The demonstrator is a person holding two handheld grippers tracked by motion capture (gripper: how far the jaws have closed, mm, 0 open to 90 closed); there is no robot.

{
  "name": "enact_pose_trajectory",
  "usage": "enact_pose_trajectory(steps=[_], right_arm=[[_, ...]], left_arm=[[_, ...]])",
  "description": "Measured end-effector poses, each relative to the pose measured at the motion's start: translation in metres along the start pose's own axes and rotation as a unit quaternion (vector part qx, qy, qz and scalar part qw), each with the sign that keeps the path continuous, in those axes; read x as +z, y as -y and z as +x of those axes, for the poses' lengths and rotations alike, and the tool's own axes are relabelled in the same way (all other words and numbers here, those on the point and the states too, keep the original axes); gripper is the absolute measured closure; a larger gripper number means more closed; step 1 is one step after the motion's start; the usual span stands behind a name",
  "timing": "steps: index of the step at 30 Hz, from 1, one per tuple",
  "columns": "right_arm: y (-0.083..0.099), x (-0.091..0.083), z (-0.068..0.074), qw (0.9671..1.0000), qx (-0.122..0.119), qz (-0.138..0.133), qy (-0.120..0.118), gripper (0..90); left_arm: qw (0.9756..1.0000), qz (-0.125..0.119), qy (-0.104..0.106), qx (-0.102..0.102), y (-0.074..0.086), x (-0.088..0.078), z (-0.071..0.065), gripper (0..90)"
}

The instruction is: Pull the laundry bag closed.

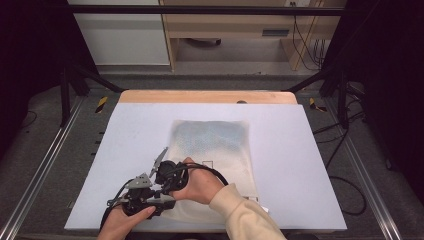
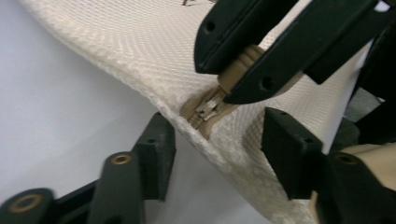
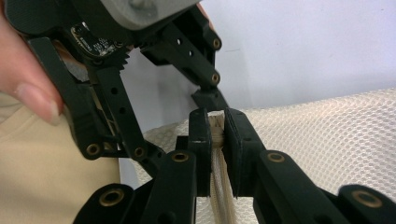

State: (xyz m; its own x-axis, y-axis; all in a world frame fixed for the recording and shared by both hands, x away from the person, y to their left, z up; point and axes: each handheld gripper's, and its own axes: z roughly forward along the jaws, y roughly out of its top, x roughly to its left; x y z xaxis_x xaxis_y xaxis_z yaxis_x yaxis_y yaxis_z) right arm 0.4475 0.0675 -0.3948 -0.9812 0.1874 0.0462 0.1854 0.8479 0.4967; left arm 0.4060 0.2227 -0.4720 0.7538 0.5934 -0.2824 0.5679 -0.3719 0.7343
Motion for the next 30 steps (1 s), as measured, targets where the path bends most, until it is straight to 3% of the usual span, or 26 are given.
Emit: enact_pose_trajectory(steps=[6,16,30], right_arm=[[-0.0002,-0.0007,0.0001,1.0,0.001,-0.002,0.0,82.0],[-0.0003,0.0008,0.0001,1.0,-0.001,0.002,0.002,82.0],[0.0032,0.0007,0.0007,1.0,0.002,-0.001,-0.002,82.0]], left_arm=[[0.9993,-0.011,0.03,-0.019,0.0006,0.0015,0.0051,53.9],[0.9996,-0.005,0.023,-0.018,-0.0016,0.01,0.0069,58.3],[0.9992,0.003,0.033,-0.022,-0.0007,0.0098,0.0101,68.5]])
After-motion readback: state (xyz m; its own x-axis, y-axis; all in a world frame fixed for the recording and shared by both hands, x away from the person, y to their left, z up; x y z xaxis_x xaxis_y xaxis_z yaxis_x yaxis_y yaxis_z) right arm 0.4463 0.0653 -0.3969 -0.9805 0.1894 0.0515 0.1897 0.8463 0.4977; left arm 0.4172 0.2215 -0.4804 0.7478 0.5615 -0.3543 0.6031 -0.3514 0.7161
